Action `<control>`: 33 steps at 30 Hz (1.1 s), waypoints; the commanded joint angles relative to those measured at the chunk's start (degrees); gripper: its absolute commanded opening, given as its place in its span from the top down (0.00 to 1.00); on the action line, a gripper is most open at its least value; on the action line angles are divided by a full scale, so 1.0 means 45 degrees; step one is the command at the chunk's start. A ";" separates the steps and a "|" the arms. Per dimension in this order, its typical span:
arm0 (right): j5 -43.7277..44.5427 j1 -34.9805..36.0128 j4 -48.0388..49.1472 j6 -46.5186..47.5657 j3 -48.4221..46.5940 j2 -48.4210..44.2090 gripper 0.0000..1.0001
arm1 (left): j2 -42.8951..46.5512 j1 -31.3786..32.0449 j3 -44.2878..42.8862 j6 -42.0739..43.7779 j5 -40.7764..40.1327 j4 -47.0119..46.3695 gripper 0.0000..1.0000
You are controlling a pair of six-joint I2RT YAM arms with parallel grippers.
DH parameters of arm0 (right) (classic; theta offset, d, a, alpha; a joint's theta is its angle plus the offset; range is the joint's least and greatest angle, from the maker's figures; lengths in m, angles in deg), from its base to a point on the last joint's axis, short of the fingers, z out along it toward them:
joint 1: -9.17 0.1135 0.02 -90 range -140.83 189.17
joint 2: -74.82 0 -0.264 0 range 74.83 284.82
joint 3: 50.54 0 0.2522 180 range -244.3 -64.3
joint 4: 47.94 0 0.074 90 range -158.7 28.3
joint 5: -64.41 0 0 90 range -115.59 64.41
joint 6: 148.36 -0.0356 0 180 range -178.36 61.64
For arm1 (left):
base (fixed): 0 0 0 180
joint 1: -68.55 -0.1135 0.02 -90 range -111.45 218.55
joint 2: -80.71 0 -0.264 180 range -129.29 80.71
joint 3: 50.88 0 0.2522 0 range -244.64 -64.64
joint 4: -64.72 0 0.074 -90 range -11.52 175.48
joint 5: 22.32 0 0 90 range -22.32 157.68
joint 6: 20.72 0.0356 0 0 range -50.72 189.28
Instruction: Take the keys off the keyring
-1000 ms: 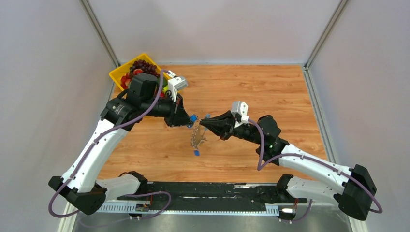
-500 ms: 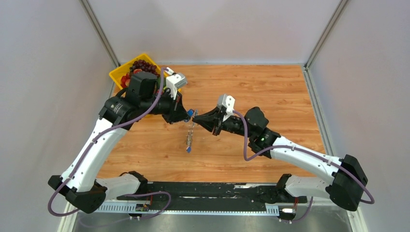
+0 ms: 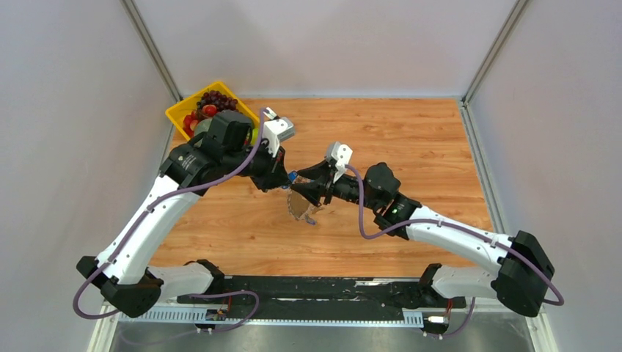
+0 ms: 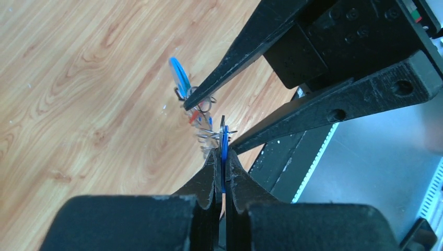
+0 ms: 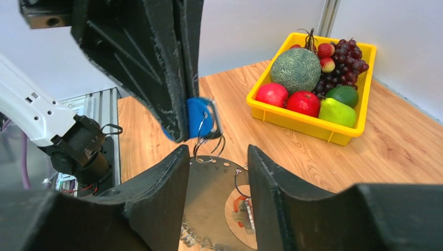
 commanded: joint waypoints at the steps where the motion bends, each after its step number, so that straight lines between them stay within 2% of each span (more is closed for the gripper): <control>1: 0.0082 0.0079 0.0093 0.0129 0.0612 -0.1116 0.49 | 0.0415 0.0149 -0.0615 0.0848 0.0280 -0.0946 1.00; 10: 0.1191 -0.0226 -0.1575 0.1261 0.0827 -0.2663 0.44 | 0.0294 0.0320 -0.0875 0.1609 -0.1048 -0.0138 1.00; 16: 0.1456 -0.0959 -0.1447 0.0766 0.0449 -0.2194 0.46 | 0.0343 0.0987 -0.1024 0.2621 -0.1184 0.0343 1.00; 19: 0.1274 -0.1217 -0.1441 0.0587 0.0098 -0.1801 0.47 | 0.0384 0.1403 -0.1146 0.3163 -0.1791 0.0695 1.00; 28: -0.0317 -0.1460 -0.0951 -0.0017 -0.0056 -0.1081 0.50 | 0.0427 0.2943 -0.1436 0.4695 -0.3558 0.1720 1.00; 33: -0.3172 -0.1470 0.0156 -0.0467 0.0402 -0.1045 0.52 | 0.0552 0.3170 -0.1419 0.4994 -0.3509 0.1572 1.00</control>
